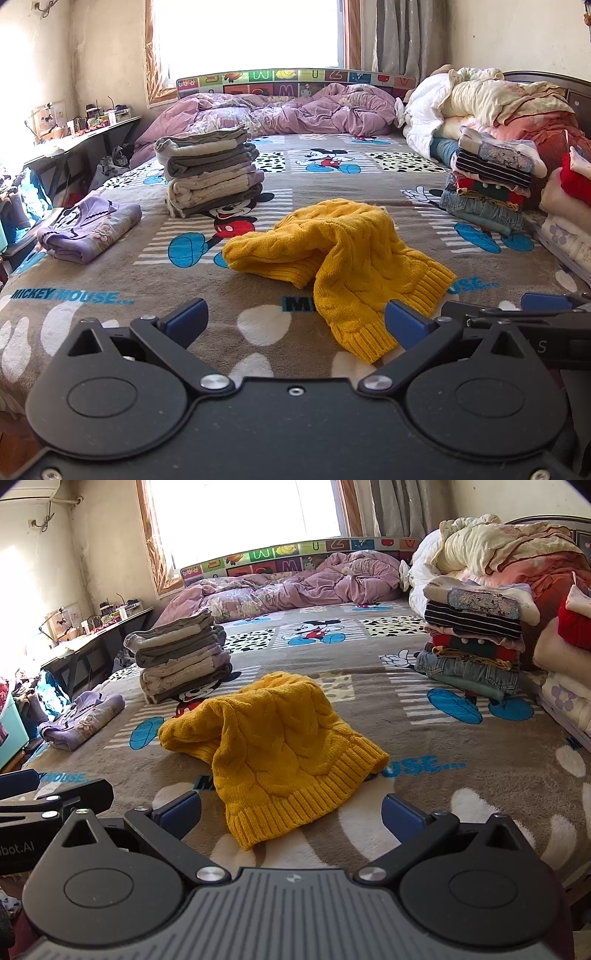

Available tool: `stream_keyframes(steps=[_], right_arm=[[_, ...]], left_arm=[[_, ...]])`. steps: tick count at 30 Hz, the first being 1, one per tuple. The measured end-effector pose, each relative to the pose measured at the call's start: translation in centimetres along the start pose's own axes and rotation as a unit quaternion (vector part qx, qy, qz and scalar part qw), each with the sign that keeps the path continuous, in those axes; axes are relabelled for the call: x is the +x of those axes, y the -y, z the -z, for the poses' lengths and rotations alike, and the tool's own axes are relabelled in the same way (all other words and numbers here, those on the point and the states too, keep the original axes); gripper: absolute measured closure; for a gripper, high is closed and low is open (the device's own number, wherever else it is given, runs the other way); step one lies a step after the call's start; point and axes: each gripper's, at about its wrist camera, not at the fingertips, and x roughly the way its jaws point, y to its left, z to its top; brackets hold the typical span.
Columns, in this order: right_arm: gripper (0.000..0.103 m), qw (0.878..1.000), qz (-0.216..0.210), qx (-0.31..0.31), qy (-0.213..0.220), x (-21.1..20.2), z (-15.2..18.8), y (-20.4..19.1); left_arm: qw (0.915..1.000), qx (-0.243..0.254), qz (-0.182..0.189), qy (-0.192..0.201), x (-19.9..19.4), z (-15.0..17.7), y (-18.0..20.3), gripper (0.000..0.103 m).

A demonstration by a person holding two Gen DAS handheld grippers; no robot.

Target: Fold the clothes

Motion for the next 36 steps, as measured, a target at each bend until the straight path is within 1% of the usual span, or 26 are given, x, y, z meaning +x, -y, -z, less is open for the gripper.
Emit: stream_keyframes(steps=[4, 8, 12, 36], right_arm=[[0.0, 1.0, -0.002, 0.006, 0.006, -0.1, -0.1, 0.4], [0.0, 1.0, 0.001, 0.003, 0.005, 0.0, 0.2, 0.5], [0.0, 1.0, 0.002, 0.003, -0.003, 0.2, 0.1, 0.6], [0.0, 1.0, 0.012, 0.004, -0.017, 0.7, 0.3, 1.1]], left_arm=[[1.0, -0.007, -0.001, -0.005, -0.2, 0.1, -0.3, 0.0], [0.9998, -0.001, -0.002, -0.021, 0.4, 0.2, 0.0, 0.0], [0.9998, -0.003, 0.0, -0.02, 0.5, 0.3, -0.1, 0.0], [0.9991, -0.008, 0.004, -0.042, 1.8, 0.8, 0.1, 0.0]])
